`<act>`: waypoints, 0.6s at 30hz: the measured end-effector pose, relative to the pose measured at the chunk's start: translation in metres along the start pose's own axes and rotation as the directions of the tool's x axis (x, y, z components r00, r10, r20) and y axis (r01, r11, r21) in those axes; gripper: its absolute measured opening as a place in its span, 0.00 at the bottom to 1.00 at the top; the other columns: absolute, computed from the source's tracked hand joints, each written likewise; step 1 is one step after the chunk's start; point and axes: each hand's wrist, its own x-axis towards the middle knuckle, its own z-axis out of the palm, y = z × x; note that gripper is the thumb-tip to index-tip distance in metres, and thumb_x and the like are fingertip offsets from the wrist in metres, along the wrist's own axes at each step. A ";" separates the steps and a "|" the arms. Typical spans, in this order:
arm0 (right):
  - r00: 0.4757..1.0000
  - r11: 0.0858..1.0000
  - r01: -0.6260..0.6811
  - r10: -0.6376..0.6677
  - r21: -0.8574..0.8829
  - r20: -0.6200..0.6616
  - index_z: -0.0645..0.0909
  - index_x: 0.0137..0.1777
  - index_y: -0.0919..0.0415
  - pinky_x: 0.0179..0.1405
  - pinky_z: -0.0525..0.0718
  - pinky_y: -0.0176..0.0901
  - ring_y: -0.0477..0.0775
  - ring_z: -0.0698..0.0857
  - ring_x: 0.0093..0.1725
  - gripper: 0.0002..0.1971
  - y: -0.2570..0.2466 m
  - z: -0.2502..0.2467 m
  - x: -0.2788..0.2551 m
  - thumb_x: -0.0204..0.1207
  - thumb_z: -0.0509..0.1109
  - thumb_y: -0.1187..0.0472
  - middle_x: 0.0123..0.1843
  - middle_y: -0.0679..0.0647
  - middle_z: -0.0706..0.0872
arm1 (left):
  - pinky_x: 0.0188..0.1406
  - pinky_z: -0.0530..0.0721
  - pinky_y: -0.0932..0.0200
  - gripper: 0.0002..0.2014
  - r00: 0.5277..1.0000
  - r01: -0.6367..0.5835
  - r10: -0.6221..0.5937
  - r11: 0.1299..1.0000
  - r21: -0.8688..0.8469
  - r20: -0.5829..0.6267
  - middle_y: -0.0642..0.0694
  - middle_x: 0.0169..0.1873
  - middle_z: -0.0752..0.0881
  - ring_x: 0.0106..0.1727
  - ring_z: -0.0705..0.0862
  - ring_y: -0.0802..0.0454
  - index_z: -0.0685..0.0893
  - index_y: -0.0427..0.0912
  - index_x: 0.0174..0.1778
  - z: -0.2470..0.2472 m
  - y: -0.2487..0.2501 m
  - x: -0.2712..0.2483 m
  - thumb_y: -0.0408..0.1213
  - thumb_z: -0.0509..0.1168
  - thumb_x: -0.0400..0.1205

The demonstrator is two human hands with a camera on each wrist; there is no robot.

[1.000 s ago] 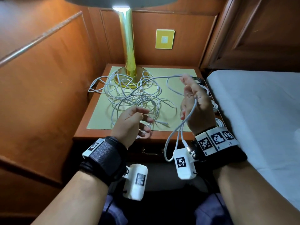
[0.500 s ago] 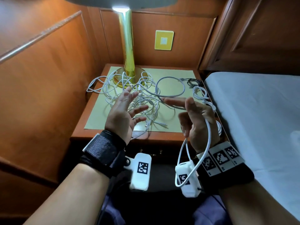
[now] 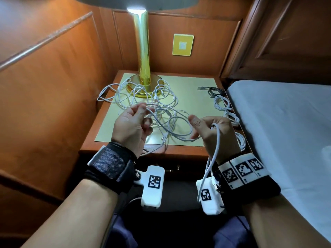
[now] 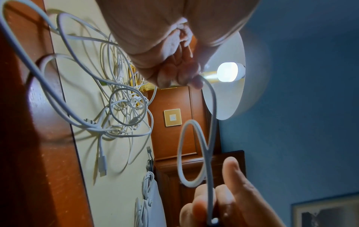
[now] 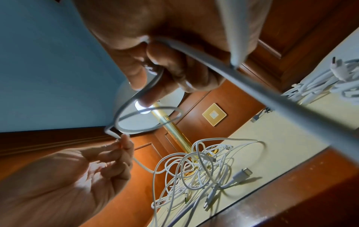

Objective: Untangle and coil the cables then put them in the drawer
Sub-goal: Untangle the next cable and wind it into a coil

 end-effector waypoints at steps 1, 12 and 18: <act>1.000 1.000 -0.009 0.009 -0.021 -0.012 0.81 0.25 0.73 0.28 0.72 0.25 0.40 0.76 0.18 0.27 0.002 0.001 0.002 0.79 0.75 0.53 0.17 0.52 0.82 | 0.26 0.72 0.64 0.05 1.000 0.000 0.000 1.000 0.007 -0.006 0.48 0.37 0.89 0.26 0.74 0.58 0.75 0.42 0.58 -0.002 0.000 0.000 0.35 0.62 0.88; 0.999 0.993 -0.044 0.045 -0.110 0.011 0.75 0.31 0.55 0.34 0.79 0.53 0.57 0.76 0.28 0.20 0.023 0.017 0.021 0.76 0.76 0.45 0.23 0.51 0.75 | 0.25 0.70 0.61 0.20 0.994 -0.108 0.100 0.969 0.223 0.046 0.43 0.36 0.90 0.25 0.72 0.56 0.77 0.39 0.72 -0.007 0.005 -0.015 0.23 0.64 0.83; 0.999 0.994 -0.034 0.034 -0.106 -0.007 0.82 0.39 0.53 0.30 0.70 0.38 0.39 0.73 0.22 0.13 0.022 0.015 0.027 0.80 0.72 0.47 0.19 0.36 0.76 | 0.26 0.77 0.54 0.18 0.926 -0.374 0.287 0.775 0.509 0.245 0.43 0.37 0.90 0.25 0.76 0.50 0.88 0.52 0.62 -0.014 -0.006 -0.025 0.33 0.67 0.78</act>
